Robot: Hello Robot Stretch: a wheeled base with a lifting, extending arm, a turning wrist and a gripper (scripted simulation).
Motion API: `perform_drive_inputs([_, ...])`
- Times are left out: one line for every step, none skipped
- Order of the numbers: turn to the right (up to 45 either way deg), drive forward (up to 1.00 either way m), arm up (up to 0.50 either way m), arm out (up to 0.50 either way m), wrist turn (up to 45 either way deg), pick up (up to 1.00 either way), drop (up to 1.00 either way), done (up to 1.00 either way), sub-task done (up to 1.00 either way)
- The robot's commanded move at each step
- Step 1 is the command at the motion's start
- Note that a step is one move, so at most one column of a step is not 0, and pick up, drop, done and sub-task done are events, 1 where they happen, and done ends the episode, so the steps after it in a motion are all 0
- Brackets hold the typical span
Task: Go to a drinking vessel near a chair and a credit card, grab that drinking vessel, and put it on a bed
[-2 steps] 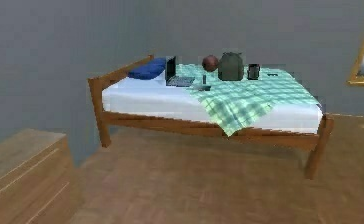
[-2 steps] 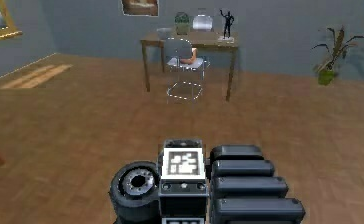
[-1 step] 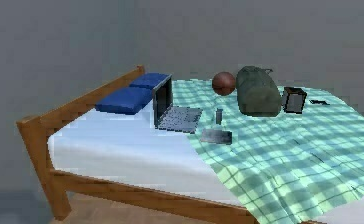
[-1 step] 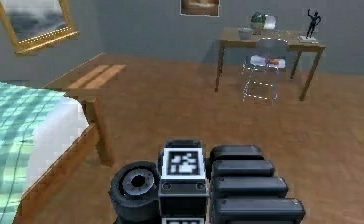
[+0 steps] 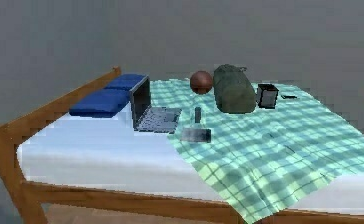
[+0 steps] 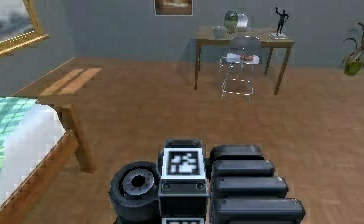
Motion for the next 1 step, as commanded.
perform_drive_inputs([0.0,0.3,0.0,0.0,0.0,0.0,0.0,0.0,0.0])
